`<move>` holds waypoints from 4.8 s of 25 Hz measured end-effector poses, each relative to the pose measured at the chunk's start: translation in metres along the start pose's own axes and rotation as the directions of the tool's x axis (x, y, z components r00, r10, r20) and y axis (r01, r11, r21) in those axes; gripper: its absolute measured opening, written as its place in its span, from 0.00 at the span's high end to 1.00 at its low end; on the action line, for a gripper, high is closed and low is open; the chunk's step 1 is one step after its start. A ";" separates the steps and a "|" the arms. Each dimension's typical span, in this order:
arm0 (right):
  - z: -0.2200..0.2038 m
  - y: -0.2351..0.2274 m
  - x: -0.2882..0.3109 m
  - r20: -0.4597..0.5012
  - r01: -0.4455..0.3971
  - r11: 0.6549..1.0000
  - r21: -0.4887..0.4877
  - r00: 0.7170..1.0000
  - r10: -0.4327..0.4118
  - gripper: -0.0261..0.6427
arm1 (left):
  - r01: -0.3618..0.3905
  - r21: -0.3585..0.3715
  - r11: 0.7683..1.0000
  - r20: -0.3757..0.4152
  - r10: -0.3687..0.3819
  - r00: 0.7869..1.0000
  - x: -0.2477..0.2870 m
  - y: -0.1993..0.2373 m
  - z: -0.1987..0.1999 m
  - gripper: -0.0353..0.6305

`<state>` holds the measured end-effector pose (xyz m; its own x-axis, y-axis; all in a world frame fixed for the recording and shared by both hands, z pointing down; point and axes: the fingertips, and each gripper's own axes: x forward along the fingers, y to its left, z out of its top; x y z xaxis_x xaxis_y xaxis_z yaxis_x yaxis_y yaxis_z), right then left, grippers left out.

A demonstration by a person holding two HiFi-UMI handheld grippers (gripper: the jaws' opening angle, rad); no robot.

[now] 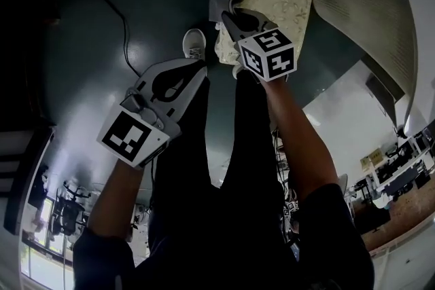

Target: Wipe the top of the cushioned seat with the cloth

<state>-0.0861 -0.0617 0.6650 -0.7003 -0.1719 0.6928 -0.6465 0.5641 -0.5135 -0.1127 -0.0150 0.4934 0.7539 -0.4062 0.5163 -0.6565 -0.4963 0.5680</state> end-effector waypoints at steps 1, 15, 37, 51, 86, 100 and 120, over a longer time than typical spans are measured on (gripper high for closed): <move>-0.007 -0.013 -0.008 -0.005 0.010 1.000 0.006 1.000 -0.010 0.91 | 0.006 0.002 1.000 -0.006 -0.006 1.000 0.010 -0.006 -0.001 0.94; -0.060 -0.121 -0.101 0.028 0.159 0.976 0.148 0.986 -0.165 0.91 | 0.103 0.057 0.993 -0.098 -0.098 0.990 0.087 -0.069 0.002 0.94; -0.081 -0.173 -0.180 0.074 0.256 0.939 0.229 0.958 -0.279 0.91 | 0.173 0.107 0.979 -0.125 -0.160 0.979 0.125 -0.109 0.009 0.94; -0.028 0.003 -0.053 0.070 0.045 0.994 0.099 0.996 -0.052 0.91 | 0.041 0.040 0.998 -0.019 -0.041 0.999 0.000 -0.029 -0.010 0.94; -0.172 -0.062 -0.118 -0.009 0.081 0.952 0.294 0.997 -0.082 0.91 | 0.189 0.072 0.979 -0.192 -0.172 0.966 0.118 -0.105 -0.046 0.94; -0.214 -0.130 -0.195 0.028 0.169 0.904 0.394 0.980 -0.196 0.91 | 0.268 0.116 0.956 -0.259 -0.232 0.938 0.181 -0.170 -0.045 0.94; -0.077 -0.067 -0.284 0.193 0.164 0.940 0.300 0.954 -0.228 0.91 | 0.221 0.245 0.944 -0.128 -0.194 0.973 0.118 -0.197 0.071 0.94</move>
<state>0.1793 0.0118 0.5415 -0.5792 -0.4488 0.6805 -0.8132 0.2597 -0.5208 0.1076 -0.0196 0.3971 0.8573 -0.2006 0.4740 -0.4473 -0.7462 0.4932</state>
